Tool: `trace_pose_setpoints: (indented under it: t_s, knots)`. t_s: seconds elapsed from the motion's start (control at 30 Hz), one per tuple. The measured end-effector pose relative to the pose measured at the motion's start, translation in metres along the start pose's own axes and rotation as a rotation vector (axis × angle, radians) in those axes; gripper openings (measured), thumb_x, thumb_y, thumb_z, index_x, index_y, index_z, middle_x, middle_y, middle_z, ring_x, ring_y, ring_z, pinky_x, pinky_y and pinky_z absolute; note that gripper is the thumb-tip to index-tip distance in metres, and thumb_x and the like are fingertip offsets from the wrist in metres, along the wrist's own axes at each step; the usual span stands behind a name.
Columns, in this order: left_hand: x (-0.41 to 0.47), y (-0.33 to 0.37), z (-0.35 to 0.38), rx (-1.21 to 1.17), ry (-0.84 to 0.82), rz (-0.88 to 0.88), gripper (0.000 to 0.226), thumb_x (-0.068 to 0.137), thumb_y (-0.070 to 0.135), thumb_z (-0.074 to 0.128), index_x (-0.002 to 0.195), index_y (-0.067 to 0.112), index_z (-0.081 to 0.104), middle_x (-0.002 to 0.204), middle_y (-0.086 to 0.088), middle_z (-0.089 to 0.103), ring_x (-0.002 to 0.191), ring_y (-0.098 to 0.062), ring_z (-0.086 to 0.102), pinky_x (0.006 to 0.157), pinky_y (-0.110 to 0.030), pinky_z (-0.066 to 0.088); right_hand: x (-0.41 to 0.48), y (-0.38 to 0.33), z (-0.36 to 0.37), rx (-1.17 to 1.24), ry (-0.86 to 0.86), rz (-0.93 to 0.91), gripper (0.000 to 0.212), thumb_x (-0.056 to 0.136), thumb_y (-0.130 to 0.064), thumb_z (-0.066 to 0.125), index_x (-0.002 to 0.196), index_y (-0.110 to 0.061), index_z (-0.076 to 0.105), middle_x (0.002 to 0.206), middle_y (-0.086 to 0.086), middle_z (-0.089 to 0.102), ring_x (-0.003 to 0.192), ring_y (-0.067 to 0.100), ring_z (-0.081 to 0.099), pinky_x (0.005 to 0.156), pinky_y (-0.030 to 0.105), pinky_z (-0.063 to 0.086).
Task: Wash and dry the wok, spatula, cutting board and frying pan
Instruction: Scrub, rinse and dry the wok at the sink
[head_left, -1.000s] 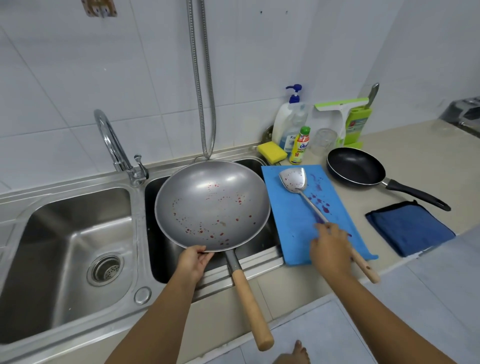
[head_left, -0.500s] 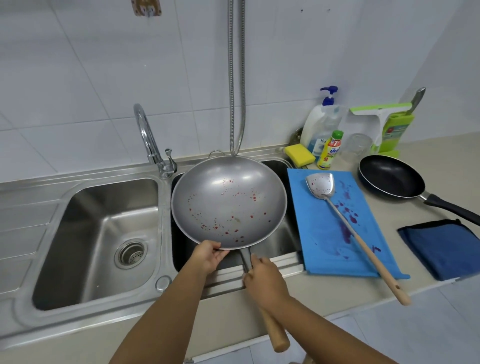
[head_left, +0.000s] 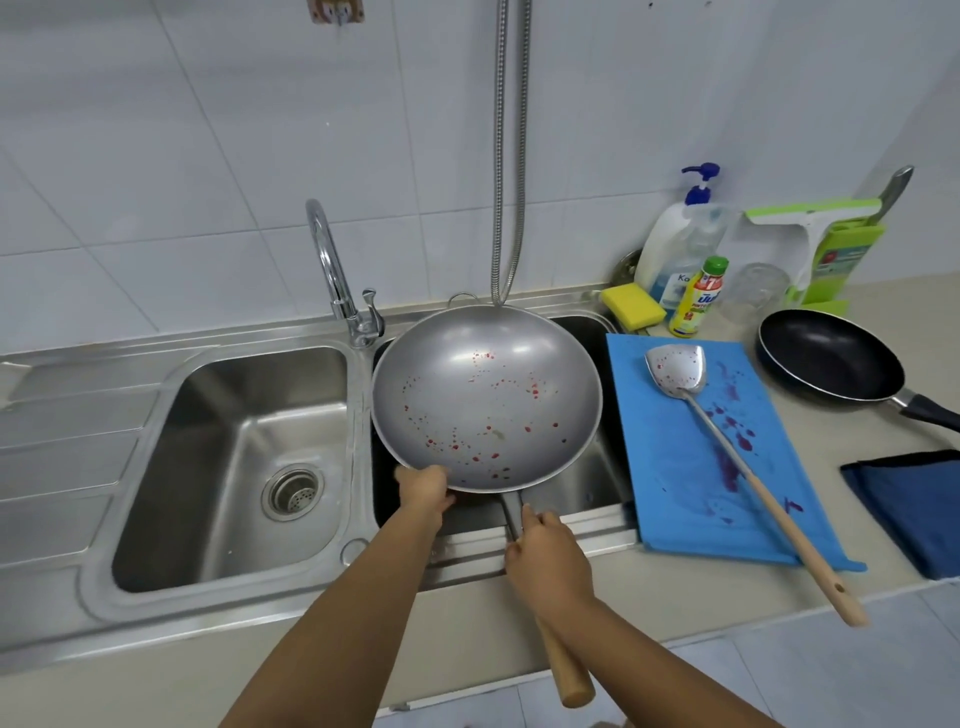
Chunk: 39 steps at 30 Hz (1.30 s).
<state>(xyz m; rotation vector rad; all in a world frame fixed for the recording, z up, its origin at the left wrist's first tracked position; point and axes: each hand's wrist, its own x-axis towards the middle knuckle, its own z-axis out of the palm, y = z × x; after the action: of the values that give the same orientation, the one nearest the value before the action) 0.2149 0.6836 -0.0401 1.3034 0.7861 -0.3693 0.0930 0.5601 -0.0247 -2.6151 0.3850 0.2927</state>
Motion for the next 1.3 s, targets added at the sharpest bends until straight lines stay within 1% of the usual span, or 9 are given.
trace_pose_setpoints:
  t_s: [0.07, 0.17, 0.33, 0.5, 0.67, 0.83, 1.1, 1.2, 1.3]
  knots:
    - [0.0, 0.013, -0.007, 0.112, 0.169, 0.161, 0.077, 0.089, -0.004, 0.055, 0.154, 0.013, 0.016, 0.144, -0.017, 0.044, 0.13, -0.037, 0.045, 0.107, -0.048, 0.042, -0.001, -0.002, 0.001, -0.006, 0.001, 0.001, 0.056, 0.101, -0.032, 0.046, 0.152, -0.016, 0.027, 0.139, 0.005, 0.045, 0.124, 0.02, 0.048, 0.098, 0.028, 0.046]
    - [0.007, 0.047, -0.011, 0.356, 0.331, 0.386, 0.069, 0.088, 0.003, 0.055, 0.15, 0.01, 0.026, 0.149, -0.016, 0.037, 0.136, -0.037, 0.036, 0.111, -0.049, 0.035, 0.0, -0.004, 0.002, -0.015, -0.006, 0.0, 0.057, 0.101, -0.032, 0.045, 0.152, -0.016, 0.026, 0.141, 0.004, 0.043, 0.125, 0.02, 0.047, 0.1, 0.028, 0.045]
    - [0.031, 0.109, -0.007, 0.91, 0.195, 0.635, 0.057, 0.09, 0.015, 0.052, 0.145, 0.01, 0.037, 0.147, -0.015, 0.038, 0.136, -0.034, 0.032, 0.112, -0.044, 0.03, 0.003, -0.002, 0.001, -0.031, 0.005, -0.011, 0.056, 0.1, -0.033, 0.043, 0.152, -0.017, 0.027, 0.141, 0.002, 0.044, 0.124, 0.019, 0.048, 0.1, 0.028, 0.045]
    - [0.057, 0.155, -0.007, 1.209, 0.14, 0.851, 0.055, 0.089, 0.019, 0.053, 0.141, 0.007, 0.039, 0.148, -0.014, 0.037, 0.135, -0.035, 0.033, 0.11, -0.047, 0.032, 0.001, -0.001, 0.003, -0.028, 0.034, -0.005, 0.055, 0.101, -0.034, 0.041, 0.152, -0.02, 0.028, 0.137, -0.002, 0.047, 0.117, 0.014, 0.052, 0.095, 0.023, 0.047]
    - [0.082, 0.189, -0.002, 1.406, 0.082, 0.833, 0.07, 0.096, 0.023, 0.047, 0.155, 0.01, 0.012, 0.163, -0.009, 0.004, 0.148, -0.031, 0.015, 0.115, -0.047, 0.022, 0.005, 0.0, 0.002, -0.038, 0.021, 0.008, 0.055, 0.101, -0.035, 0.041, 0.152, -0.022, 0.027, 0.131, -0.005, 0.047, 0.112, 0.01, 0.052, 0.09, 0.021, 0.047]
    - [0.104, 0.205, -0.001, 1.382, 0.057, 0.808, 0.071, 0.099, 0.021, 0.04, 0.156, 0.012, -0.002, 0.163, -0.008, -0.01, 0.15, -0.026, -0.006, 0.121, -0.046, 0.006, 0.008, -0.001, 0.003, -0.03, 0.021, 0.009, 0.053, 0.1, -0.035, 0.039, 0.151, -0.024, 0.031, 0.128, -0.009, 0.046, 0.107, 0.007, 0.052, 0.083, 0.019, 0.046]
    - [0.112, 0.201, -0.015, 1.167, 0.053, 0.924, 0.062, 0.098, 0.01, 0.039, 0.155, 0.019, 0.019, 0.16, 0.003, 0.02, 0.146, -0.018, 0.022, 0.117, -0.037, 0.02, 0.006, -0.002, 0.004, -0.042, 0.012, 0.011, 0.053, 0.1, -0.035, 0.039, 0.151, -0.026, 0.03, 0.127, -0.01, 0.046, 0.107, 0.008, 0.052, 0.084, 0.02, 0.048]
    - [0.093, 0.196, -0.023, 0.728, 0.079, 0.869, 0.042, 0.098, 0.01, 0.047, 0.136, 0.027, 0.048, 0.119, 0.013, 0.055, 0.106, -0.012, 0.052, 0.095, -0.026, 0.04, 0.006, -0.002, 0.003, -0.043, 0.017, 0.014, 0.053, 0.099, -0.035, 0.039, 0.151, -0.025, 0.03, 0.128, -0.009, 0.046, 0.109, 0.009, 0.052, 0.084, 0.021, 0.048]
    - [0.072, 0.195, -0.038, 0.228, 0.109, 0.767, 0.019, 0.102, 0.013, 0.044, 0.111, 0.023, 0.057, 0.098, 0.007, 0.058, 0.085, -0.004, 0.055, 0.088, -0.029, 0.044, 0.006, -0.002, 0.002, -0.043, 0.022, 0.017, 0.052, 0.099, -0.034, 0.039, 0.15, -0.025, 0.031, 0.128, -0.009, 0.046, 0.108, 0.01, 0.052, 0.081, 0.021, 0.046]
